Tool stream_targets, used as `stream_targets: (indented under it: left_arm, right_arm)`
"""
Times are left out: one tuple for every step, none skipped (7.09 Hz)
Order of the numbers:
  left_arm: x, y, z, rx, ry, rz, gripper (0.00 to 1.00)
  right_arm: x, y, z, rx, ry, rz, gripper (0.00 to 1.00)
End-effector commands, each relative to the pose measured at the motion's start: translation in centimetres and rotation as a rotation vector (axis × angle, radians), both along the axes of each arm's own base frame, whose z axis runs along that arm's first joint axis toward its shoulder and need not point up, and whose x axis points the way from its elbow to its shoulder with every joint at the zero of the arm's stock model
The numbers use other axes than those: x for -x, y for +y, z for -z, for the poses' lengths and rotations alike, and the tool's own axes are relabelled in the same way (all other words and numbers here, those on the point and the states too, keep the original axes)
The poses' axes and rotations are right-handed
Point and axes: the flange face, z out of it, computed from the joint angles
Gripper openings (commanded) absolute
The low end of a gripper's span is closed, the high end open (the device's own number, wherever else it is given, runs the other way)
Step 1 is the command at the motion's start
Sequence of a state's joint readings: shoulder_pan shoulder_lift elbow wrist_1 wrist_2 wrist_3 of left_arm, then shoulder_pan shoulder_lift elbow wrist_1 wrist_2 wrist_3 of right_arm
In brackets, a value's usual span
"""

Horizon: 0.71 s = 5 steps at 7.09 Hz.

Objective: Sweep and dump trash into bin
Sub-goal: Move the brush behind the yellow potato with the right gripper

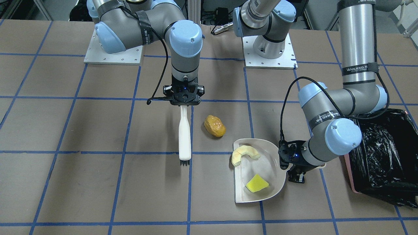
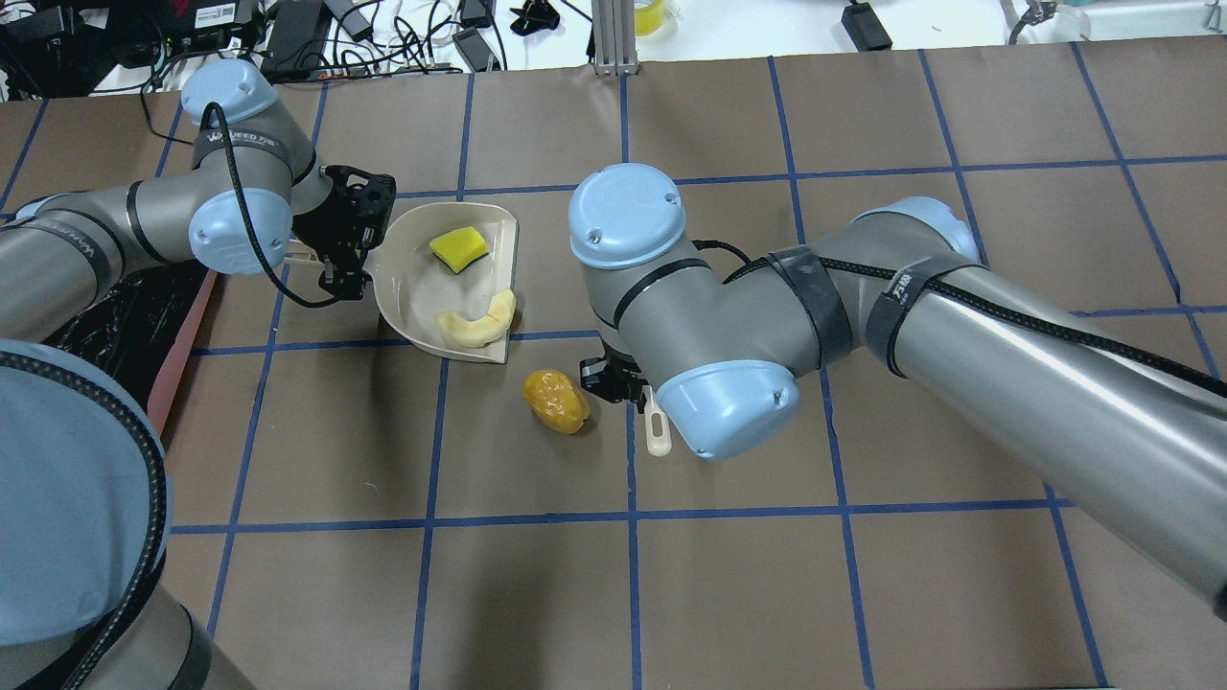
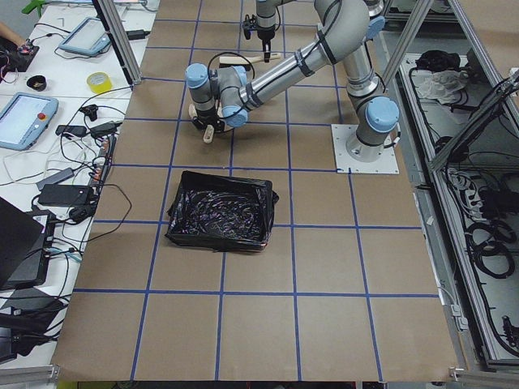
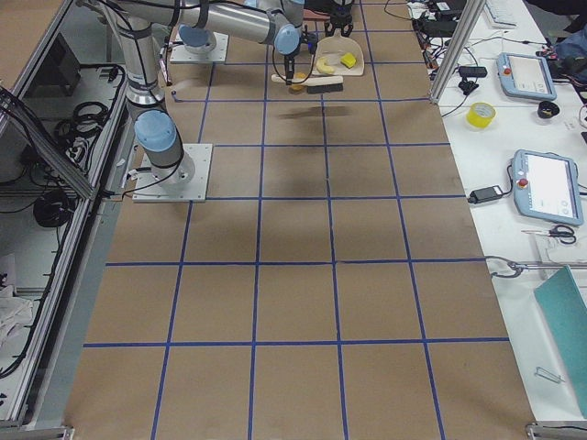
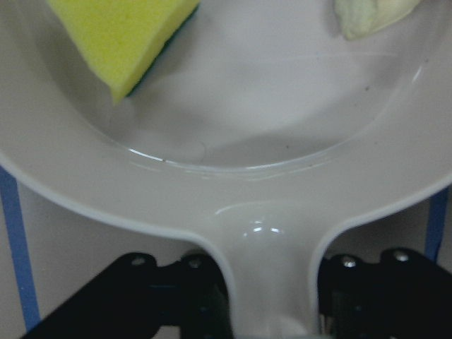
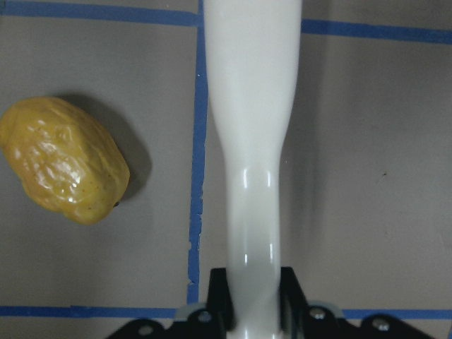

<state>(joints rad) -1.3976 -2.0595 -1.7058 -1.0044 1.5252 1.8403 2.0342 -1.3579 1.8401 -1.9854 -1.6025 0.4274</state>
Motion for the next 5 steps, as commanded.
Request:
stream_targets:
  left_arm:
    - [0.4, 4.4, 0.5, -0.042, 0.009, 0.022, 0.0]
    - [0.6, 5.9, 0.9, -0.021, 0.003, 0.022, 0.0]
    - [0.7, 7.2, 1.0, -0.001, -0.007, 0.025, 0.0]
    - [1.0, 8.9, 1.4, -0.014, -0.004, 0.025, 0.0]
    - [0.5, 9.5, 1.3, -0.011, -0.005, 0.013, 0.0]
  right_arm:
    - [-0.7, 2.1, 0.8, -0.02, 0.007, 0.041, 0.0]
    - [-1.2, 3.9, 2.4, -0.04, 0.018, 0.02, 0.0]
    - [-2.2, 5.5, 3.4, -0.017, 0.007, 0.038, 0.0]
    - [-3.3, 6.9, 4.5, -0.004, 0.0, 0.035, 0.0]
    - [-3.8, 7.6, 4.8, -0.02, -0.01, 0.052, 0.0]
